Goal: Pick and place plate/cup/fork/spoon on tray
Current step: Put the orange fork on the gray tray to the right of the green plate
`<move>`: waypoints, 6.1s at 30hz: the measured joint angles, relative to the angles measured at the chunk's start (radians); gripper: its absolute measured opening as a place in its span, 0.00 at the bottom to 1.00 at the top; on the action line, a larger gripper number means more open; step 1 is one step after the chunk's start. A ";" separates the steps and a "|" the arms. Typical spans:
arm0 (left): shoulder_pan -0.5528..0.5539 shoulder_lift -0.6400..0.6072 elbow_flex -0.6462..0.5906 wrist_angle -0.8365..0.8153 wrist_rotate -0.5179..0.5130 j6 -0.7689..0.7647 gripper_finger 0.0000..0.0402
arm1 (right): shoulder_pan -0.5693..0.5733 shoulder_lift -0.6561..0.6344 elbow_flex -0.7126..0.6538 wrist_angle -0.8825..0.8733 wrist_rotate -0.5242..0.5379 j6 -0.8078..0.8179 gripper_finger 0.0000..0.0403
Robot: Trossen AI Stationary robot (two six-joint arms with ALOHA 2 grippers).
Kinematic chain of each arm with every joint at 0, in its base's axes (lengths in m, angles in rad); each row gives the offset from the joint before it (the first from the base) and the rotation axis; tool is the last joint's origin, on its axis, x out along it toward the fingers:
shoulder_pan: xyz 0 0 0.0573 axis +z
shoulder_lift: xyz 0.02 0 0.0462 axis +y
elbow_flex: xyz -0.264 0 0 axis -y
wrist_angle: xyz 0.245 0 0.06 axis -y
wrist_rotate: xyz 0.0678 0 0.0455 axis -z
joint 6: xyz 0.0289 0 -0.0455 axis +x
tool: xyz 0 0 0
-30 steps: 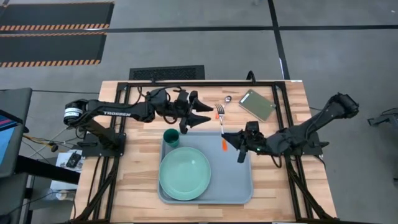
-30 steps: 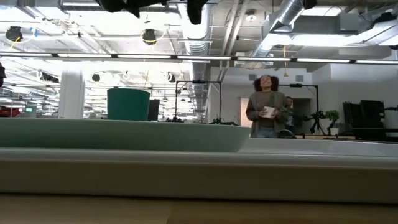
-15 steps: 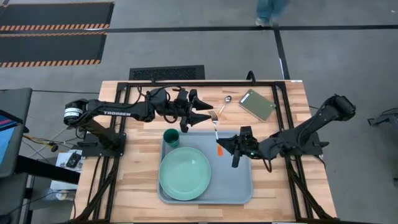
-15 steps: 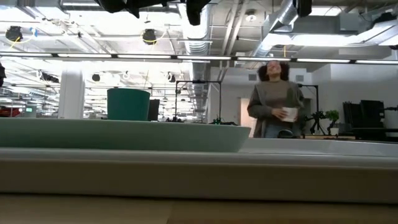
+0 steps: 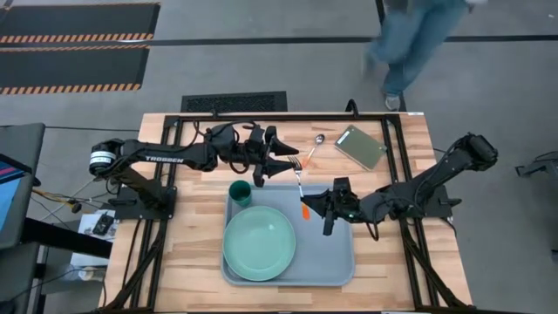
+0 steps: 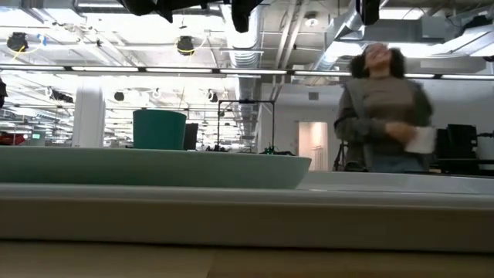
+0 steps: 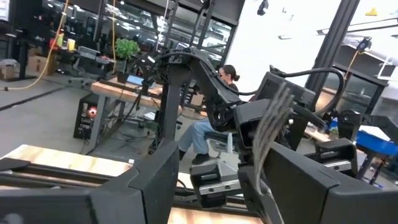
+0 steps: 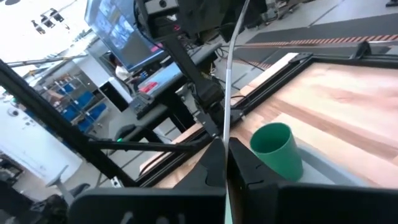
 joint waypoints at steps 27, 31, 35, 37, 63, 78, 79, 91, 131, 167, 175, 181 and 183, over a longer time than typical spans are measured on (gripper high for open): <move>-0.004 0.000 0.000 -0.047 -0.155 -0.079 0.00 | -0.012 -0.025 0.000 -0.029 0.005 -0.061 0.12; 0.006 -0.001 0.002 -0.118 -0.202 -0.141 0.00 | -0.009 -0.091 0.000 -0.113 -0.003 -0.079 0.19; 0.016 0.001 0.001 -0.148 -0.228 -0.120 0.00 | -0.006 -0.162 0.001 -0.230 -0.015 -0.035 0.24; 0.020 0.000 0.001 -0.140 -0.228 -0.121 0.00 | -0.008 -0.180 0.001 -0.293 -0.013 -0.012 0.26; -0.313 0.196 0.002 -0.138 -0.442 -0.383 0.00 | -0.099 -0.393 0.000 -0.871 0.101 0.158 0.27; -0.372 0.530 0.371 -0.332 -0.522 -0.341 0.00 | -0.048 -0.466 0.000 -0.983 0.100 0.157 0.27; -0.366 0.551 0.370 -0.320 -0.494 -0.356 0.00 | -0.043 -0.465 0.000 -0.991 0.100 0.157 0.27; -0.309 0.623 0.370 -0.443 -0.423 -0.410 0.00 | -0.016 -0.464 0.000 -1.007 0.100 0.157 0.27; -0.269 0.719 0.370 -0.402 -0.416 -0.487 0.00 | -0.017 -0.464 0.000 -1.002 0.104 0.183 0.27; -0.289 0.719 0.370 -0.480 -0.408 -0.486 0.13 | -0.017 -0.464 0.000 -1.006 0.103 0.182 0.27; -0.289 0.719 0.370 -0.479 -0.409 -0.487 0.19 | -0.017 -0.464 0.000 -1.006 0.103 0.182 0.27; -0.289 0.719 0.370 -0.478 -0.433 -0.487 0.22 | -0.017 -0.464 0.000 -1.006 0.103 0.182 0.27; -0.286 0.719 0.370 -0.477 -0.438 -0.484 0.23 | -0.017 -0.464 0.000 -1.006 0.103 0.182 0.27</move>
